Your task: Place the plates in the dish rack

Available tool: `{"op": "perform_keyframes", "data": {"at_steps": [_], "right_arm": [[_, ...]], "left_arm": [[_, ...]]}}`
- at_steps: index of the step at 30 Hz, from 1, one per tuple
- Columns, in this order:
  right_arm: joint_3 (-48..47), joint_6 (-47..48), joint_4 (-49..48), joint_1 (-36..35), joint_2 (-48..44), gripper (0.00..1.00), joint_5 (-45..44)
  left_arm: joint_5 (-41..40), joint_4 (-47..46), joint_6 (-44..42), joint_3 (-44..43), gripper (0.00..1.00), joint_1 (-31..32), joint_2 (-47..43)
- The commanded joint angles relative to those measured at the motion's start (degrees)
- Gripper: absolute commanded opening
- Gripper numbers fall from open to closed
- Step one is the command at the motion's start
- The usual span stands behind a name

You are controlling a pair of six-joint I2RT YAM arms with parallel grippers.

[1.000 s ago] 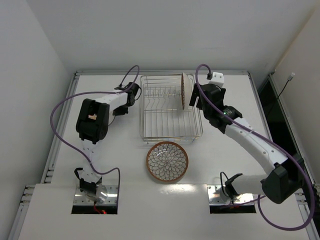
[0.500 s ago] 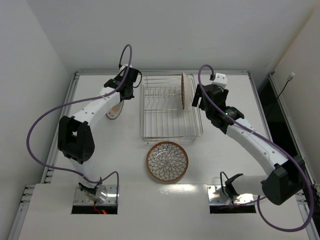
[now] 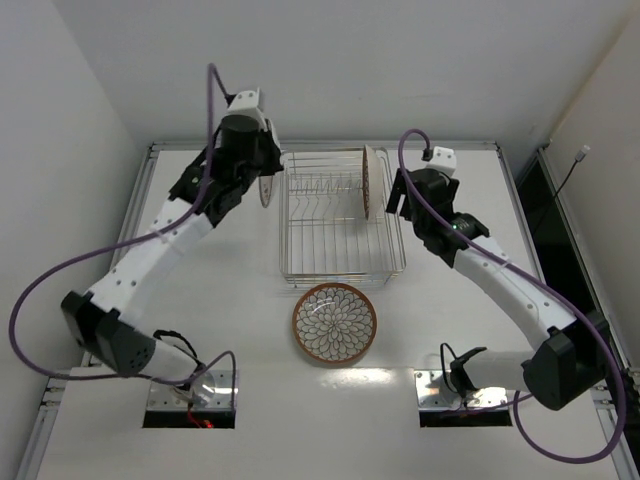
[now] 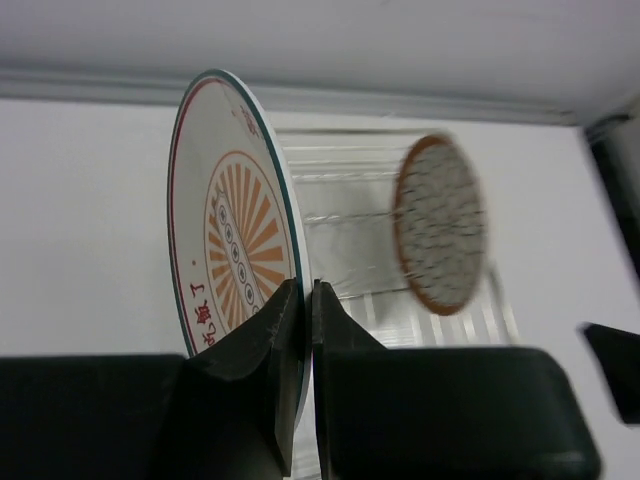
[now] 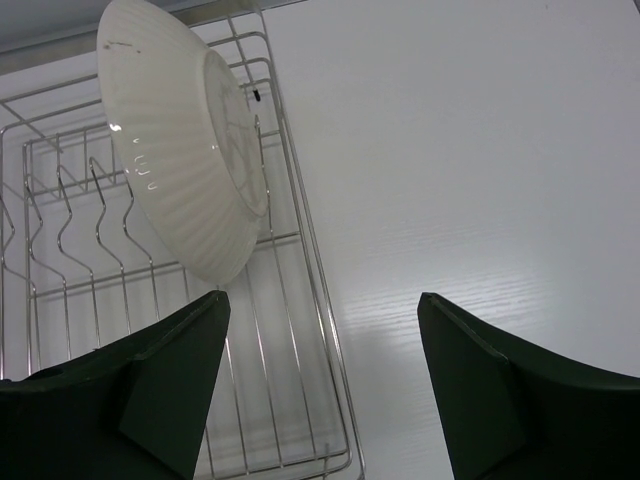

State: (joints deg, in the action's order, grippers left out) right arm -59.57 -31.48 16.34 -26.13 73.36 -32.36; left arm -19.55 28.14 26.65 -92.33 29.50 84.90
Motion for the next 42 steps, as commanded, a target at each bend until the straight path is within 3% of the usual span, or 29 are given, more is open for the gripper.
{"op": "perform_keyframes", "data": {"at_steps": [1,6,10,13,16,27,42], "right_arm": [[0.24,0.02,-2.1,0.99,-1.99,0.74,0.19],[0.77,0.02,-2.1,1.52,-2.52,0.74,0.19],[1.3,0.02,-2.1,2.05,-3.05,0.74,0.19],[1.82,0.55,-2.1,2.66,-3.05,0.74,0.19],[2.35,0.55,-2.1,3.8,-3.58,0.74,0.72],[3.5,1.07,-3.24,5.56,-3.58,0.74,1.86],[4.55,1.07,-3.77,7.15,-2.52,0.74,4.05]], "left_arm": [[14.17,-20.1,3.57,4.26,0.0,-1.63,-7.29],[24.18,-26.55,7.62,3.65,0.0,-1.63,-4.23],[31.4,-36.47,13.14,8.04,0.0,-4.0,-1.41],[37.97,-50.92,21.66,13.29,0.0,-7.51,1.74],[41.77,-59.58,28.18,15.25,0.0,-9.54,6.3],[43.63,-73.3,37.68,15.25,0.0,-9.54,16.69],[35.72,-72.0,38.91,12.97,0.0,-3.93,22.59]]}}
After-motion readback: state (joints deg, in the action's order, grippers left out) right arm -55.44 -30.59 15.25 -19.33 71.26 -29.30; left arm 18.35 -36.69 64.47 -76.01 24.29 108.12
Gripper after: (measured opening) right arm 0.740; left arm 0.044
